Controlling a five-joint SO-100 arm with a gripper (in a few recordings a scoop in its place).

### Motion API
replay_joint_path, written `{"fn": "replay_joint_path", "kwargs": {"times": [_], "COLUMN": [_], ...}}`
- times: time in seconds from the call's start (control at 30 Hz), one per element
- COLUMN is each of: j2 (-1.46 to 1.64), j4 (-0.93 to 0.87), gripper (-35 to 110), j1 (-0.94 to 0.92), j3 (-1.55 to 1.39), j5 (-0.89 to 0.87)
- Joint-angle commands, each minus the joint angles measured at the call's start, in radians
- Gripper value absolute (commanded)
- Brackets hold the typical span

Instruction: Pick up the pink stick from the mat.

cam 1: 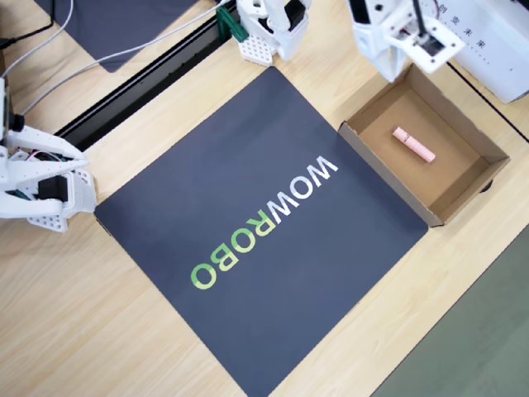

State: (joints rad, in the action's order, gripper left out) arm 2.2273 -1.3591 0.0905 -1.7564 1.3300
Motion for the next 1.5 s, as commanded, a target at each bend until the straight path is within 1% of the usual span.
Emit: {"fn": "replay_joint_path", "kwargs": {"times": [0.0,0.13,0.3,0.47,0.67,0.9,1.17,1.37,1.47], "j2": [0.153,0.276,0.388,0.413,0.502,0.66,0.848,0.939,1.015], "j4": [0.037,0.075,0.222,0.373,0.468,0.471,0.451,0.325,0.199], "gripper": [0,0,0,0,0,0,0,0,0], "j1": [-0.003,-0.017,-0.028,-0.023,-0.018,-0.025,-0.04,-0.043,-0.038], "j3": [-0.135,-0.285,-0.488,-0.658,-0.93,-1.177,-1.364,-1.37,-1.37], "j5": [0.026,0.044,0.048,0.048,0.071,0.098,0.132,0.16,0.173]}}
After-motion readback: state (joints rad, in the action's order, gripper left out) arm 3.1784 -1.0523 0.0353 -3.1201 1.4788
